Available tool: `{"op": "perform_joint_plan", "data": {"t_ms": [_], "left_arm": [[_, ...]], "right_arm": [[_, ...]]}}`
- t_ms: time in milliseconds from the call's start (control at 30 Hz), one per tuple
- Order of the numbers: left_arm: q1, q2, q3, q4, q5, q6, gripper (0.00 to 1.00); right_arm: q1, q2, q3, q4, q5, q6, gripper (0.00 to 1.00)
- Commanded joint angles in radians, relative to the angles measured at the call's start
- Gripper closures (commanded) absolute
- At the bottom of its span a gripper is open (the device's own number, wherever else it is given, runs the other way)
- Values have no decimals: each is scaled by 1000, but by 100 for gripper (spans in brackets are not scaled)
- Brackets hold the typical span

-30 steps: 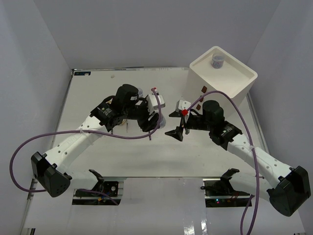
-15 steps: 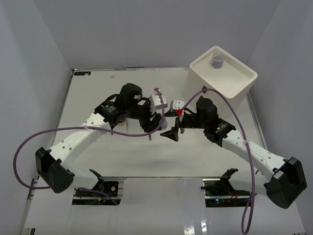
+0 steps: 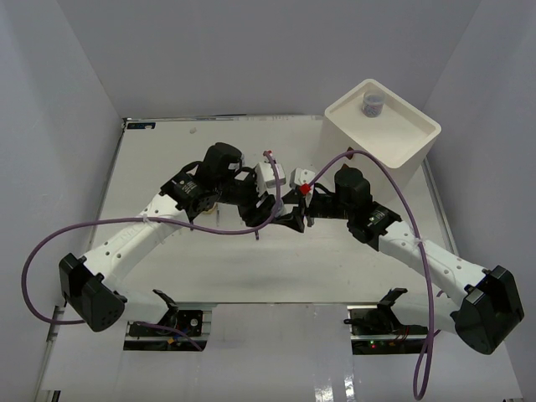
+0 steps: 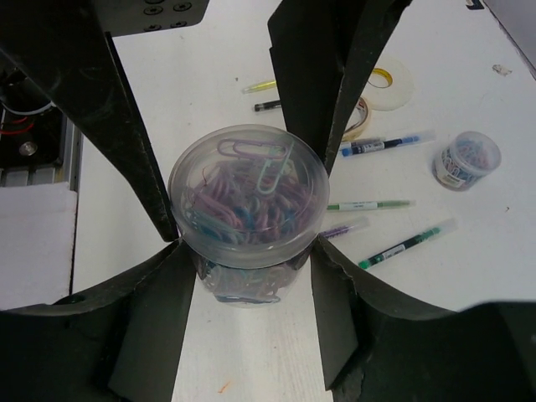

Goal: Sort the stationery into containers
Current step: Place the stationery in the storage box.

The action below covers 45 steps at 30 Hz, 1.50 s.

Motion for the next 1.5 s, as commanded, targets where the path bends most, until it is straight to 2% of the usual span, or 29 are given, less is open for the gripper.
{"op": "perform_joint_plan", "data": {"t_ms": [0,133,200,233,300,333,433,667,700,733,933,1067,1167,1367,1467], "left_arm": [[0,-59,3,36,27,18,62],[0,-71,-4,44,22,18,54],[0,-77,-7,50,2,15,48],[0,-79,-9,53,-7,5,35],[0,-92,-14,70,-44,-6,25],[1,-99,-20,78,-60,-20,16],[0,-135,-33,125,-134,-61,3],[9,-246,-106,273,-343,-156,2],[12,-258,-116,305,-407,-173,2],[15,-267,-130,320,-442,-193,2],[95,-301,-254,362,-729,-347,2],[283,-318,-351,377,-683,-485,2],[351,-336,-423,400,-677,-549,2],[399,-327,-468,412,-642,-581,2],[403,-341,-475,409,-672,-582,2]], "right_arm": [[6,-2,25,49,13,21,57],[6,-8,18,52,23,26,73],[6,-17,10,52,39,24,74],[7,-21,7,49,60,26,75],[6,-30,-5,40,80,23,75],[6,-34,-10,37,117,20,76],[6,-60,-35,40,222,20,80],[-28,-100,-39,30,428,26,80],[-36,-103,-29,32,460,30,80],[-45,-108,-19,33,529,34,80],[-134,-105,132,27,793,43,77],[-287,-73,217,27,882,106,75],[-359,-36,272,29,948,122,73],[-468,96,373,30,997,159,71],[-497,162,398,30,1039,190,70]]}}
